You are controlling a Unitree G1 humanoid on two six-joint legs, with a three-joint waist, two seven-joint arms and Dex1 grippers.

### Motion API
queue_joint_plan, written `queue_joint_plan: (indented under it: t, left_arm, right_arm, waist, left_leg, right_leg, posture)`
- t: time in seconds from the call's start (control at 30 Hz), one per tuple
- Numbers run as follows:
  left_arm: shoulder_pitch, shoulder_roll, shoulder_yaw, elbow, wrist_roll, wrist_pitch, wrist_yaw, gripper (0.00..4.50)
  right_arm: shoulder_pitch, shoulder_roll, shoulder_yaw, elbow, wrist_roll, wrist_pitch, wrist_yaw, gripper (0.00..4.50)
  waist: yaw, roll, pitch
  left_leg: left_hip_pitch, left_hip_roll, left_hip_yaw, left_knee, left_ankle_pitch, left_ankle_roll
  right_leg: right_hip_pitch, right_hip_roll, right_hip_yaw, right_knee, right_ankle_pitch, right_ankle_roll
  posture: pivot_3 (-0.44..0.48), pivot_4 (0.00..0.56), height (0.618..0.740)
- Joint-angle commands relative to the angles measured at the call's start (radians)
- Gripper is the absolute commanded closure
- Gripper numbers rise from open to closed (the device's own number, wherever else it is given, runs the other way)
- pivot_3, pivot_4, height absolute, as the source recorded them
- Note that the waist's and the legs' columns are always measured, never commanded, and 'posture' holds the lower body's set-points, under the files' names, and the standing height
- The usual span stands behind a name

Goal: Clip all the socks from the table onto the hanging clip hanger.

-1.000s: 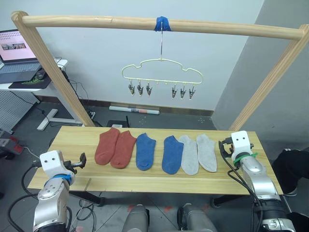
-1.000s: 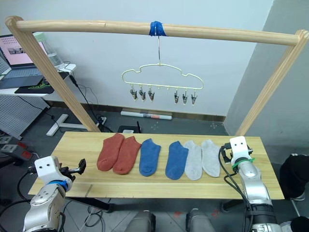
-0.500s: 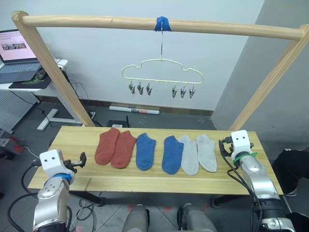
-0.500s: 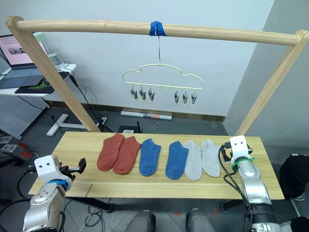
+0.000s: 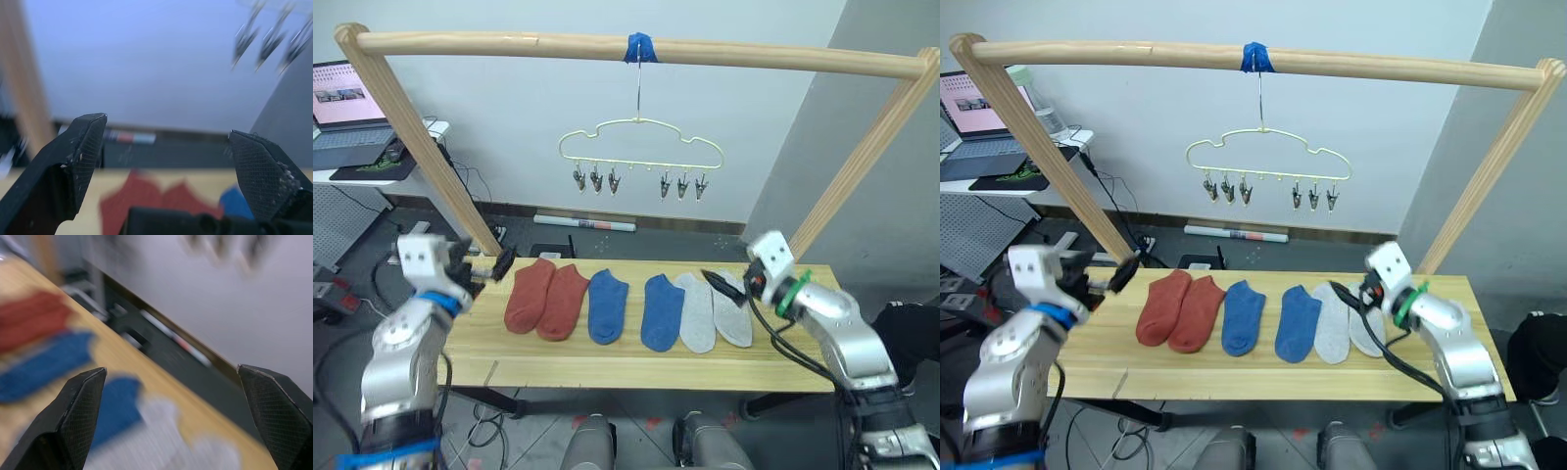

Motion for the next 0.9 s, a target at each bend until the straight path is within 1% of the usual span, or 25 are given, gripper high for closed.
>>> queue_joint_plan:
  t: [0.03, 0.1, 0.2, 0.3, 0.37, 0.4, 0.47, 0.5, 0.57, 0.6, 0.63, 0.67, 0.7, 0.73, 0.77, 0.8, 0.83, 0.87, 0.9]
  left_arm:
    - [-0.086, -0.01, -0.049, 0.057, 0.028, -0.029, -0.017, 0.05]
    - [-0.155, -0.026, -0.08, 0.114, 0.044, -0.044, -0.022, 0.05]
    - [-0.237, -0.041, -0.104, 0.234, 0.087, -0.099, -0.016, 0.05]
    - [-0.271, -0.046, -0.111, 0.297, 0.106, -0.137, -0.016, 0.05]
    - [-0.297, -0.05, -0.118, 0.334, 0.123, -0.165, -0.013, 0.05]
    - [-0.323, -0.058, -0.12, 0.364, 0.13, -0.183, -0.008, 0.05]
    - [-0.365, -0.068, -0.121, 0.406, 0.136, -0.205, -0.005, 0.05]
    - [-0.389, -0.074, -0.122, 0.442, 0.141, -0.221, -0.004, 0.05]
    - [-0.428, -0.084, -0.126, 0.495, 0.15, -0.245, -0.008, 0.05]
    - [-0.446, -0.088, -0.131, 0.522, 0.156, -0.257, -0.012, 0.05]
    - [-0.465, -0.093, -0.135, 0.547, 0.159, -0.267, -0.019, 0.05]
    - [-0.478, -0.096, -0.137, 0.567, 0.162, -0.276, -0.024, 0.05]
    - [-0.489, -0.096, -0.139, 0.577, 0.163, -0.279, -0.028, 0.05]
    - [-0.506, -0.099, -0.142, 0.602, 0.166, -0.29, -0.032, 0.05]
    - [-0.514, -0.1, -0.144, 0.61, 0.166, -0.295, -0.036, 0.05]
    - [-0.533, -0.107, -0.148, 0.642, 0.171, -0.308, -0.036, 0.05]
    - [-0.546, -0.114, -0.154, 0.664, 0.177, -0.319, -0.04, 0.05]
    - [-0.555, -0.118, -0.158, 0.68, 0.181, -0.328, -0.043, 0.05]
    - [-0.561, -0.12, -0.158, 0.69, 0.184, -0.334, -0.048, 0.05]
  right_arm:
    - [-0.088, 0.028, 0.005, -0.08, 0.124, 0.112, 0.038, 0.0]
    - [-0.16, 0.066, 0.016, -0.1, 0.15, 0.151, 0.013, 0.0]
    - [-0.228, 0.124, 0.042, -0.09, 0.096, 0.132, -0.057, 0.0]
    - [-0.243, 0.14, 0.051, -0.082, 0.075, 0.126, -0.084, 0.0]
    - [-0.249, 0.151, 0.055, -0.082, 0.07, 0.127, -0.104, 0.0]
    - [-0.254, 0.16, 0.056, -0.075, 0.062, 0.12, -0.12, 0.0]
    - [-0.269, 0.176, 0.054, -0.069, 0.049, 0.119, -0.145, 0.0]
    - [-0.279, 0.186, 0.058, -0.059, 0.044, 0.115, -0.152, 0.0]
    - [-0.297, 0.2, 0.072, -0.044, 0.03, 0.113, -0.164, 0.0]
    - [-0.304, 0.206, 0.076, -0.037, 0.023, 0.111, -0.168, 0.0]
    - [-0.31, 0.212, 0.076, -0.034, 0.022, 0.114, -0.174, 0.0]
    - [-0.313, 0.217, 0.076, -0.032, 0.022, 0.117, -0.178, 0.0]
    - [-0.316, 0.219, 0.077, -0.04, 0.018, 0.126, -0.186, 0.0]
    - [-0.319, 0.222, 0.076, -0.041, 0.018, 0.132, -0.189, 0.0]
    - [-0.322, 0.223, 0.075, -0.05, 0.021, 0.143, -0.194, 0.0]
    - [-0.328, 0.225, 0.072, -0.045, 0.019, 0.146, -0.2, 0.0]
    - [-0.332, 0.225, 0.072, -0.043, 0.018, 0.15, -0.203, 0.0]
    - [-0.334, 0.224, 0.072, -0.042, 0.018, 0.152, -0.205, 0.0]
    - [-0.337, 0.223, 0.072, -0.046, 0.018, 0.157, -0.207, 0.0]
  waist:
    - [-0.003, -0.001, -0.001]
    - [-0.004, -0.001, -0.001]
    - [-0.008, -0.001, -0.001]
    - [-0.012, -0.001, -0.001]
    - [-0.013, -0.001, -0.001]
    - [-0.013, -0.001, -0.001]
    - [-0.012, -0.002, 0.004]
    - [-0.013, -0.002, 0.01]
    - [-0.015, -0.003, 0.022]
    - [-0.017, -0.002, 0.03]
    - [-0.02, -0.002, 0.036]
    - [-0.02, -0.002, 0.042]
    - [-0.023, -0.003, 0.053]
    - [-0.025, -0.003, 0.07]
    - [-0.029, -0.003, 0.083]
    - [-0.032, -0.004, 0.092]
    - [-0.036, -0.005, 0.102]
    - [-0.039, -0.006, 0.114]
    - [-0.042, -0.006, 0.12]
  left_leg:
    - [0.001, 0.0, 0.0, -0.001, 0.0, 0.0]
    - [-0.001, 0.0, 0.0, -0.001, 0.0, 0.0]
    - [-0.004, 0.0, -0.001, -0.001, 0.0, 0.0]
    - [-0.005, 0.0, -0.001, -0.001, 0.0, 0.0]
    - [-0.006, 0.0, -0.001, -0.001, 0.0, 0.0]
    - [-0.008, 0.0, -0.001, -0.001, 0.0, 0.0]
    - [-0.01, 0.0, -0.002, 0.0, 0.0, 0.0]
    - [-0.01, 0.0, -0.002, 0.0, 0.0, 0.0]
    - [-0.009, 0.0, -0.003, 0.001, 0.0, 0.0]
    - [-0.008, 0.0, -0.003, 0.001, 0.0, 0.0]
    - [-0.008, 0.0, -0.003, 0.001, 0.0, 0.0]
    - [-0.008, 0.0, -0.003, 0.001, 0.0, 0.0]
    - [-0.008, 0.0, -0.003, 0.001, 0.0, 0.0]
    - [-0.009, 0.0, -0.003, 0.001, 0.0, 0.0]
    - [-0.012, 0.0, -0.003, 0.001, 0.0, 0.0]
    - [-0.014, 0.0, -0.003, 0.002, 0.0, 0.0]
    - [-0.017, 0.0, -0.003, 0.002, 0.0, 0.0]
    - [-0.019, -0.001, -0.003, 0.003, 0.0, 0.0]
    - [-0.02, -0.001, -0.004, 0.005, 0.0, 0.0]
  right_leg:
    - [0.0, 0.0, 0.0, -0.001, 0.0, 0.0]
    - [-0.001, 0.0, 0.0, -0.001, 0.002, 0.004]
    - [-0.003, 0.001, -0.001, -0.001, 0.003, 0.005]
    - [-0.004, 0.001, -0.001, -0.001, 0.003, 0.005]
    - [-0.004, 0.0, 0.0, -0.001, 0.003, 0.005]
    - [-0.006, 0.0, -0.001, -0.001, 0.003, 0.006]
    - [-0.007, 0.0, -0.002, 0.0, 0.004, 0.006]
    - [-0.007, 0.0, -0.002, 0.0, 0.004, 0.006]
    - [-0.007, 0.001, -0.002, 0.001, 0.004, 0.006]
    - [-0.006, 0.001, -0.001, 0.001, 0.004, 0.006]
    - [-0.006, 0.001, -0.001, 0.001, 0.004, 0.006]
    - [-0.006, 0.001, -0.001, 0.001, 0.004, 0.006]
    - [-0.006, 0.0, -0.001, 0.001, 0.004, 0.006]
    - [-0.007, 0.001, -0.001, 0.001, 0.004, 0.006]
    - [-0.01, 0.0, -0.002, 0.002, 0.004, 0.006]
    - [-0.012, 0.0, -0.001, 0.003, 0.004, 0.006]
    - [-0.016, 0.0, -0.001, 0.006, 0.004, 0.006]
    - [-0.019, -0.001, -0.001, 0.009, 0.004, 0.005]
    - [-0.02, -0.002, -0.002, 0.012, 0.006, 0.002]
  posture:
    - [0.046, 0.12, 0.74]
    - [0.041, 0.117, 0.74]
    - [0.033, 0.112, 0.74]
    - [0.029, 0.112, 0.74]
    - [0.017, 0.13, 0.74]
    - [0.017, 0.13, 0.74]
    - [0.0, 0.181, 0.74]
    - [0.0, 0.181, 0.74]
    - [-0.011, 0.231, 0.74]
    - [-0.011, 0.231, 0.74]
    - [-0.015, 0.254, 0.74]
    - [-0.015, 0.254, 0.74]
    - [-0.031, 0.304, 0.74]
    - [-0.031, 0.304, 0.74]
    - [-0.04, 0.329, 0.74]
    - [-0.04, 0.329, 0.74]
    - [-0.048, 0.346, 0.74]
    - [-0.048, 0.346, 0.74]
    - [-0.054, 0.36, 0.74]
